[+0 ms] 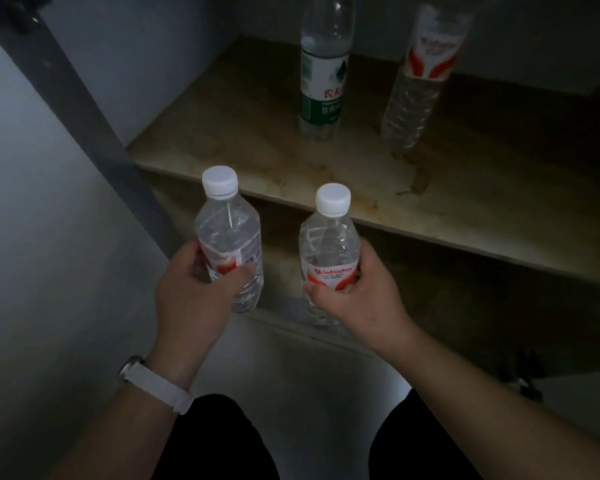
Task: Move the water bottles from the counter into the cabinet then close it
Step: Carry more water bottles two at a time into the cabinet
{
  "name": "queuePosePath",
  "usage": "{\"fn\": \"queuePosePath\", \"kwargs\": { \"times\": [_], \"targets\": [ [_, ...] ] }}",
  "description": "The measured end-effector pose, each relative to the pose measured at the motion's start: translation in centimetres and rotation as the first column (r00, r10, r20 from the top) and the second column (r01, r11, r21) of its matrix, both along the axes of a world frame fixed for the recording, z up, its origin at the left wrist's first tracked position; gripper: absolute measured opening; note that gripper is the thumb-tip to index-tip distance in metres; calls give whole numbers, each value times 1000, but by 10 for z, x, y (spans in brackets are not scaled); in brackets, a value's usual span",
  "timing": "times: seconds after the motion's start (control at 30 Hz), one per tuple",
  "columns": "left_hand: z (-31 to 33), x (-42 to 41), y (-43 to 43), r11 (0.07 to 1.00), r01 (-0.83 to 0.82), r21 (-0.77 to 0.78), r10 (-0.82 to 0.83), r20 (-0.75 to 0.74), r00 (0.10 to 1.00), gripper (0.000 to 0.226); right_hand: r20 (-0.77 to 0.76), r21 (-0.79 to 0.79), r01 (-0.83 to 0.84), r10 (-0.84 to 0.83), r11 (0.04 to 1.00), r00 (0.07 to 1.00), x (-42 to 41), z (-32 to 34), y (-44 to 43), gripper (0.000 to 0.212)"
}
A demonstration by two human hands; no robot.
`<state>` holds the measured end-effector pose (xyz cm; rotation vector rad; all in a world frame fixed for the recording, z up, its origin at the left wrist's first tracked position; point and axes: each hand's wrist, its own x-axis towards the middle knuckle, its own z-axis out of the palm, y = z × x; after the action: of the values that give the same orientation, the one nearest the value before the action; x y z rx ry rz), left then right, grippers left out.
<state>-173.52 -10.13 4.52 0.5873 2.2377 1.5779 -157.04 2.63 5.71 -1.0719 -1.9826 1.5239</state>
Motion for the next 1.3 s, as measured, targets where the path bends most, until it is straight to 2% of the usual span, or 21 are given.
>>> {"fn": "queuePosePath", "kwargs": {
  "times": [0.17, 0.27, 0.4, 0.53, 0.67, 0.9, 1.13, 1.3],
  "targets": [
    [30, -17, 16, 994, 24, 109, -20, -41, 999, 48, -106, 35, -9, 12, 999, 994, -13, 31, 16, 55],
    [57, -29, 29, 988, 20, 153, -8, -76, 997, 40, -153, 90, -2, 16, 996, 988, -23, 58, 30, 51],
    [90, -47, 54, 980, 40, 195, -18, -111, 994, 39, -196, 177, 46, -10, 983, 981, -34, 92, 51, 48],
    [110, -63, 81, 972, 78, 220, -47, -145, 988, 35, -227, 194, 82, -37, 978, 973, -39, 114, 70, 49],
    [114, -80, 106, 971, 105, 216, -66, -181, 981, 41, -219, 236, 126, -74, 964, 973, -42, 124, 90, 61],
    [114, -96, 145, 965, 164, 203, -133, -160, 978, 44, -187, 306, 146, -91, 941, 978, -52, 123, 119, 59],
    [104, -109, 174, 958, 110, 264, -74, -143, 987, 36, -191, 357, 146, -81, 922, 978, -71, 110, 134, 67],
    [97, -116, 181, 957, 105, 270, -61, -165, 984, 46, -197, 342, 143, -78, 929, 977, -75, 105, 140, 61]
  ]
}}
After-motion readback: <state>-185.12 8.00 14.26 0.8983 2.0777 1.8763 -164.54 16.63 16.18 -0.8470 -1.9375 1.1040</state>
